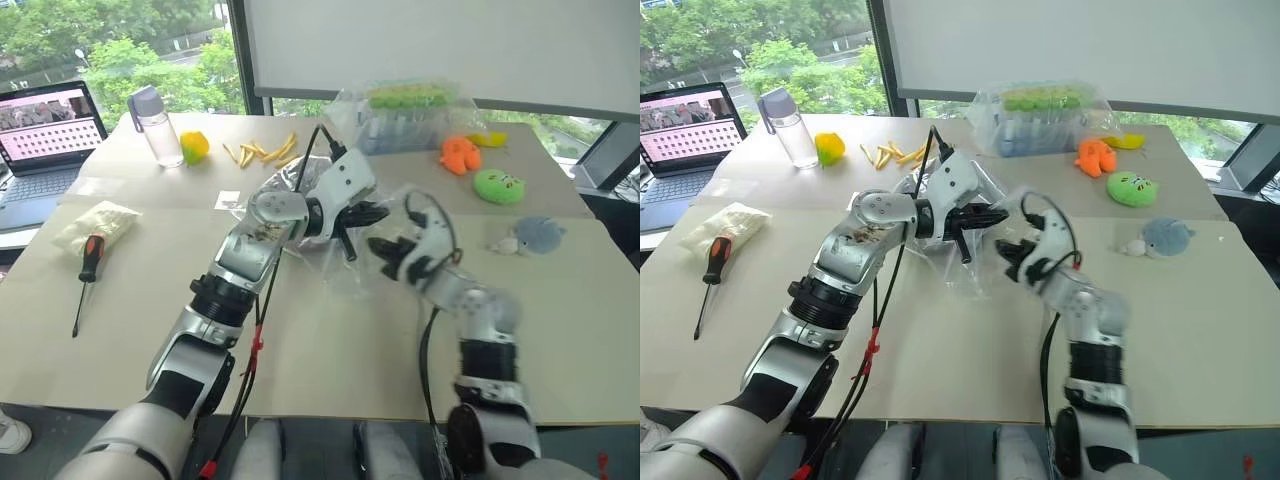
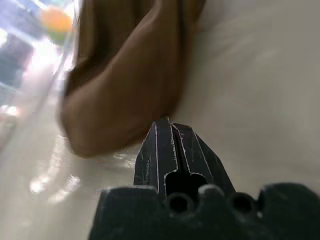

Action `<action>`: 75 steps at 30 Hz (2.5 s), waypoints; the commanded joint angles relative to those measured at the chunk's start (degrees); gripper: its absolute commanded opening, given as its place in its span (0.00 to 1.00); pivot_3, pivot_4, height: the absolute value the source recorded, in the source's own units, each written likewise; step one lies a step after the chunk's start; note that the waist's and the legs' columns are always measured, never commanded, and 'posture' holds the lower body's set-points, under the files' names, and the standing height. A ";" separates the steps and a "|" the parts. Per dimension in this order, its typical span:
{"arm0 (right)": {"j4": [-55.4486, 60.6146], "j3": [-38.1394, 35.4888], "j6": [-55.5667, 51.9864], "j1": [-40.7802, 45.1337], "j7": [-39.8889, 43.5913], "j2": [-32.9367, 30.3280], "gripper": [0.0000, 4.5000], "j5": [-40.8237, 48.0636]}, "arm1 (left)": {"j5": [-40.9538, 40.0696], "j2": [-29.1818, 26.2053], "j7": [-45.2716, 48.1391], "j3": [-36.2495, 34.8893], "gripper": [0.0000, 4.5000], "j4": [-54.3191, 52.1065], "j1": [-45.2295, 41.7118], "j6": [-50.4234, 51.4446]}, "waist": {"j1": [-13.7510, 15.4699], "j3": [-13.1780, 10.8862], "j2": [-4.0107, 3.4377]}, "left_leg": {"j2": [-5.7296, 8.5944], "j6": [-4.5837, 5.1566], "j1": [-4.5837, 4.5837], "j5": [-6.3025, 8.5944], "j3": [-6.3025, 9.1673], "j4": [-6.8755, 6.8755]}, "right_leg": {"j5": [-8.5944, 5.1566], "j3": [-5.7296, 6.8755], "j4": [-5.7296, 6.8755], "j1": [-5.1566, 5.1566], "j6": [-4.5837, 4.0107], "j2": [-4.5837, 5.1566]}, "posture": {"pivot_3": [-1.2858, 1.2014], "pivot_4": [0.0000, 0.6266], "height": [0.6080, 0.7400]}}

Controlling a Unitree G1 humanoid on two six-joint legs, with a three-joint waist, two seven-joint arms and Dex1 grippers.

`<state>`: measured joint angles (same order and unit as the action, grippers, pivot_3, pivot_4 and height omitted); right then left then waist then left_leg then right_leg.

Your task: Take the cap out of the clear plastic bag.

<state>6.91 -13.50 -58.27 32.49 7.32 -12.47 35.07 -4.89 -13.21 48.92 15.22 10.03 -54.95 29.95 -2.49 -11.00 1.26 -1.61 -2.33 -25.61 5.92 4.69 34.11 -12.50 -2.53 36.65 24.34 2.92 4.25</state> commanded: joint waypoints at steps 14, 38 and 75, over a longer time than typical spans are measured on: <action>15.10 -9.44 -12.82 -5.61 1.35 -0.11 0.01 15.69 | 0.03 1.08 0.56 0.95 0.00 0.78 -2.41 -3.19 | -0.16 0.00 0.01 | -0.08 0.01 0.07 0.00 0.00 0.11 | -0.15 0.00 0.07 -0.06 -0.28 -0.07 | 0.52 0.24 1.00; -17.87 -13.14 -3.96 3.19 -12.70 16.67 0.99 16.89 | -2.75 1.35 -2.86 2.45 0.00 -15.86 -1.22 12.24 | -0.48 -0.01 -0.04 | -0.22 0.01 0.16 0.00 0.00 0.06 | -0.06 0.02 0.05 -0.11 -0.31 -0.21 | 0.52 0.24 1.00; 4.36 -10.39 -15.14 1.91 -25.05 14.49 0.00 25.50 | -5.23 3.50 -5.44 4.28 0.00 -16.63 -0.09 12.90 | -0.03 -0.01 -0.06 | -0.26 0.03 0.08 -0.01 0.00 -0.04 | -0.14 -0.02 -0.12 -0.07 -0.46 -0.27 | 0.52 0.24 1.00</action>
<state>6.88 -25.28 -68.58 35.55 -16.01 3.36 58.37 -9.47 -10.45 43.43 19.13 -6.59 -54.09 44.15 -2.52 -11.01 1.20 -1.86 -2.31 -25.55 5.91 4.69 34.07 -12.64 -2.55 36.48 24.27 2.44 4.00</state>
